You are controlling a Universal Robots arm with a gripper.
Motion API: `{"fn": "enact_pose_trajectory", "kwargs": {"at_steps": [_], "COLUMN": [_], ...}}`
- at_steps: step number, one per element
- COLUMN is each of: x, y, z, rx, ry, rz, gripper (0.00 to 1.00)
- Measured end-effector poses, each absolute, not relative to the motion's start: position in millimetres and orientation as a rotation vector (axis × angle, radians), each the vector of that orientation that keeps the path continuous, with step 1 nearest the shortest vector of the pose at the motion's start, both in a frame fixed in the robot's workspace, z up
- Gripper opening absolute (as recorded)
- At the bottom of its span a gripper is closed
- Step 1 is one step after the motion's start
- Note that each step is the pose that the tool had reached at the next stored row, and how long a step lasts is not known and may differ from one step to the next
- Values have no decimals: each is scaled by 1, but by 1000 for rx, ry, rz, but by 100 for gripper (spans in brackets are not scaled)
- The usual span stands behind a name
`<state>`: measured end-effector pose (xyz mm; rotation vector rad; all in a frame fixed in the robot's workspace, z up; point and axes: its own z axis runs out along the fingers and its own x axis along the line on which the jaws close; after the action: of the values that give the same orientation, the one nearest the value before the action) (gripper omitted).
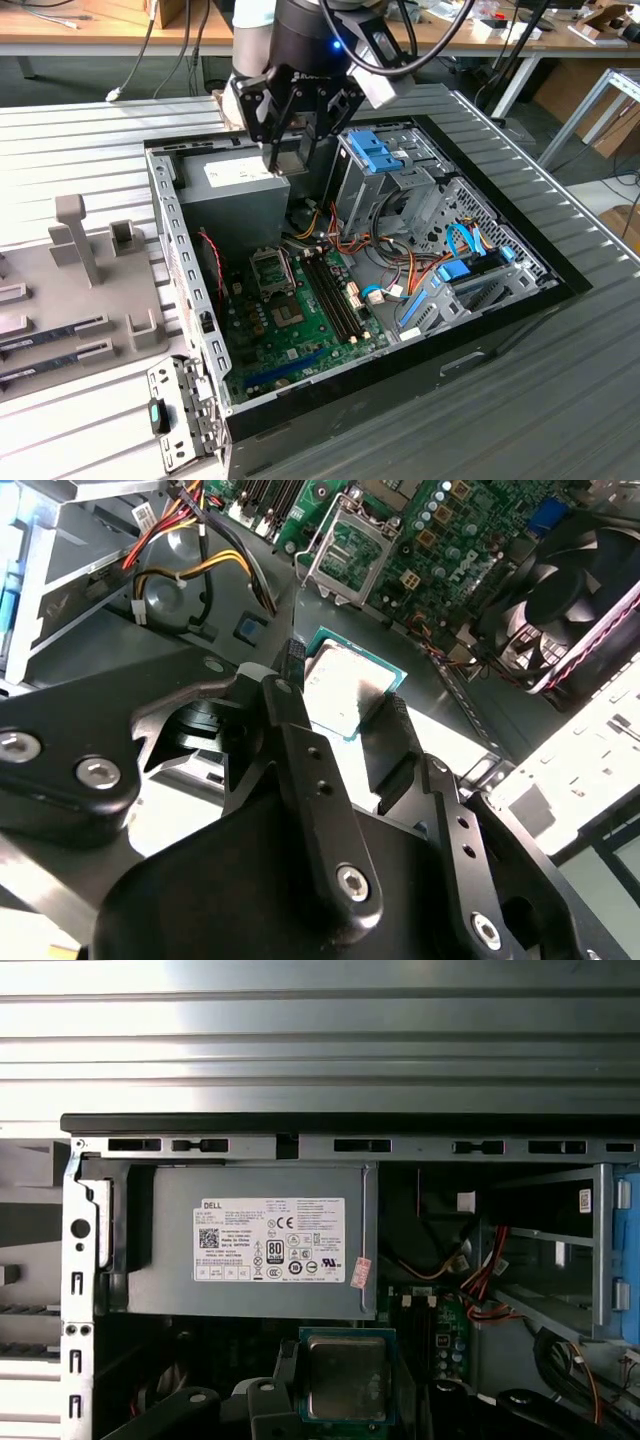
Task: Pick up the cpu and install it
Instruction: 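Pick up the cpu and move it towards the insertion slot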
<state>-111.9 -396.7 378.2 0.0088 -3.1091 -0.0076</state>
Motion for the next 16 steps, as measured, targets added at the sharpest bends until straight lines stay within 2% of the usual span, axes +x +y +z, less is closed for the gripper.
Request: {"fn": "enact_pose_trajectory", "kwargs": {"at_steps": [16], "x": [-109], "y": [-408], "z": [376], "rx": [9], "ry": [-3109], "rz": [-8], "gripper": [47]}}
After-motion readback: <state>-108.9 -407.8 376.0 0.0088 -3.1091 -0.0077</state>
